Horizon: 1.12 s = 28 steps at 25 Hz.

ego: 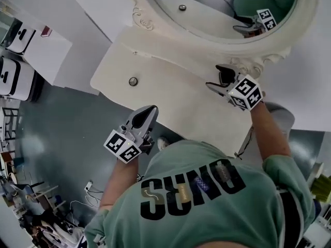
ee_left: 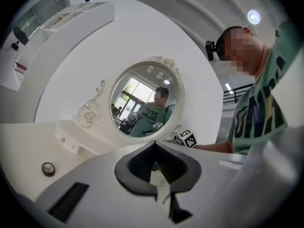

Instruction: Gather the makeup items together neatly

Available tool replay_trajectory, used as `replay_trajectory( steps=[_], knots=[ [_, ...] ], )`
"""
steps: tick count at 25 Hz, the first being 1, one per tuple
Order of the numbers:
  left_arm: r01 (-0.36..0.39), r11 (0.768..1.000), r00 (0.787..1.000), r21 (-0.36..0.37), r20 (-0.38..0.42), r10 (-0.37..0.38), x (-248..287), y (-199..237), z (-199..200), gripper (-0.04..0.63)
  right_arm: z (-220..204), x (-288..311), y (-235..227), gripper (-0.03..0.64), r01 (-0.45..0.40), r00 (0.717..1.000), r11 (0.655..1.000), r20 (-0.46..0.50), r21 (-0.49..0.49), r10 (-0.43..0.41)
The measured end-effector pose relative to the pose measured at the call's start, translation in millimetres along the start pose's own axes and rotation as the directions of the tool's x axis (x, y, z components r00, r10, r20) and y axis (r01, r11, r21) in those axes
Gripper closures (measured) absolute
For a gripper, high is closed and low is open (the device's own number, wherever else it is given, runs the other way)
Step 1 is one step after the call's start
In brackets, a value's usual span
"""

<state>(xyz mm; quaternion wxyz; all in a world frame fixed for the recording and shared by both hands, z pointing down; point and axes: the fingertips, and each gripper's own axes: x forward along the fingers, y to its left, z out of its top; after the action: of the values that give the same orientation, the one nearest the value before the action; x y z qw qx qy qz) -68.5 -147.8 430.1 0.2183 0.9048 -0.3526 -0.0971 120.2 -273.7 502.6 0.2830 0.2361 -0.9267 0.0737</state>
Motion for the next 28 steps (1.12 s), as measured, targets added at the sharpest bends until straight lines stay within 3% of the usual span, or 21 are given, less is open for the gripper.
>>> replay_trajectory(
  steps=[5,15,28],
  knots=[
    [0.075,0.997,0.995,-0.015,-0.058,-0.076,57.8,-33.1,-23.7,0.594,-69.8,-45.9,-19.7,0.275,0.011,0.995,1.000,-0.097,-0.014,-0.012],
    [0.085,0.995,0.991,-0.048,-0.101,-0.090,102.5,-52.9,-57.1,0.594,-145.5,-56.0,-55.7,0.249,0.090,0.970,0.994,-0.219,-0.061,-0.101],
    [0.075,0.995,0.990,-0.058,-0.116,-0.082,106.1,-52.4,-65.2,0.594,-181.4,-42.0,-69.4,0.244,0.006,0.966,0.999,-0.257,0.040,0.004]
  ],
)
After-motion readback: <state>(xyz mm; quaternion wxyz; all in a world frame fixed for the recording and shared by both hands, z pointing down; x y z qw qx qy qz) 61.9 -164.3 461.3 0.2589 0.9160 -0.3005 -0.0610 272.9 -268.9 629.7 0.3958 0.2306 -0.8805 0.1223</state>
